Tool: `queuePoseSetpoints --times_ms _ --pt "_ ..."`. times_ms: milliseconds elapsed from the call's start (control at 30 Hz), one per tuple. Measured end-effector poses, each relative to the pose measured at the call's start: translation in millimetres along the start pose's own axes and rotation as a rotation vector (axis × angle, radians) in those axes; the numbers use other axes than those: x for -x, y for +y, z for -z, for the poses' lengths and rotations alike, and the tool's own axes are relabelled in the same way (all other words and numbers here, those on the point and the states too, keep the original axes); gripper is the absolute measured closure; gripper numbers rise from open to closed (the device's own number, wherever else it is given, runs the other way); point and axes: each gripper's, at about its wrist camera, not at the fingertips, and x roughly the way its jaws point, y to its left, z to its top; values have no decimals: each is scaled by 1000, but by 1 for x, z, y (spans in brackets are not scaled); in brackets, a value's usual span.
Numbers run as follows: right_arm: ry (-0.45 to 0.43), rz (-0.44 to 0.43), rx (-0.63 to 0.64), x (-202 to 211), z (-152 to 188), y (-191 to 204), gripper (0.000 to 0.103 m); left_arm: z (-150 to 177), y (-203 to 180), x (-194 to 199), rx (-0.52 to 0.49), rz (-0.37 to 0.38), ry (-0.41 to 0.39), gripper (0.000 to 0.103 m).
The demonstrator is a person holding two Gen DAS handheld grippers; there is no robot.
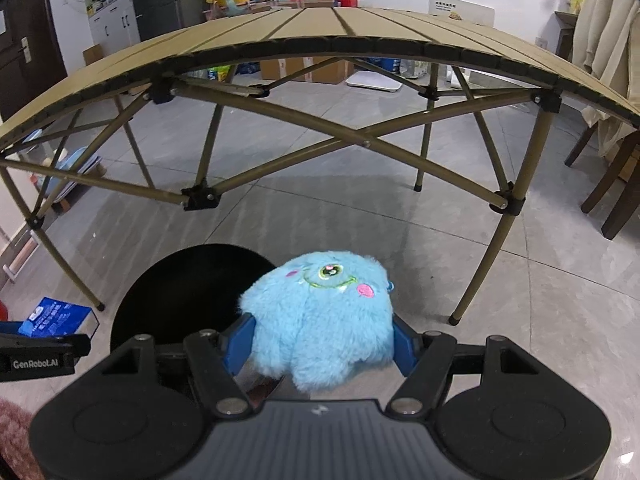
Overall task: Collect trash
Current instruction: 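Lower the tissue pack into the bin and open the left tool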
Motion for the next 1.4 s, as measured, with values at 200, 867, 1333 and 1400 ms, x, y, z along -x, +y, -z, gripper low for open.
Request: queuePoseSetpoints --times_ms 200,867,1333,1400 --pt "-5 14 -20 -5 -7 -4 35 -12 -15 -1 3 27 -3 29" --pt "-13 74 -74 -17 -17 -19 35 -31 -67 -28 22 75 78 29" --pt "-12 90 -71 -16 -15 -21 35 -33 -77 -40 35 81 109 28" --pt "-13 91 -71 -16 -15 -22 35 -33 -78 -40 31 87 108 23"
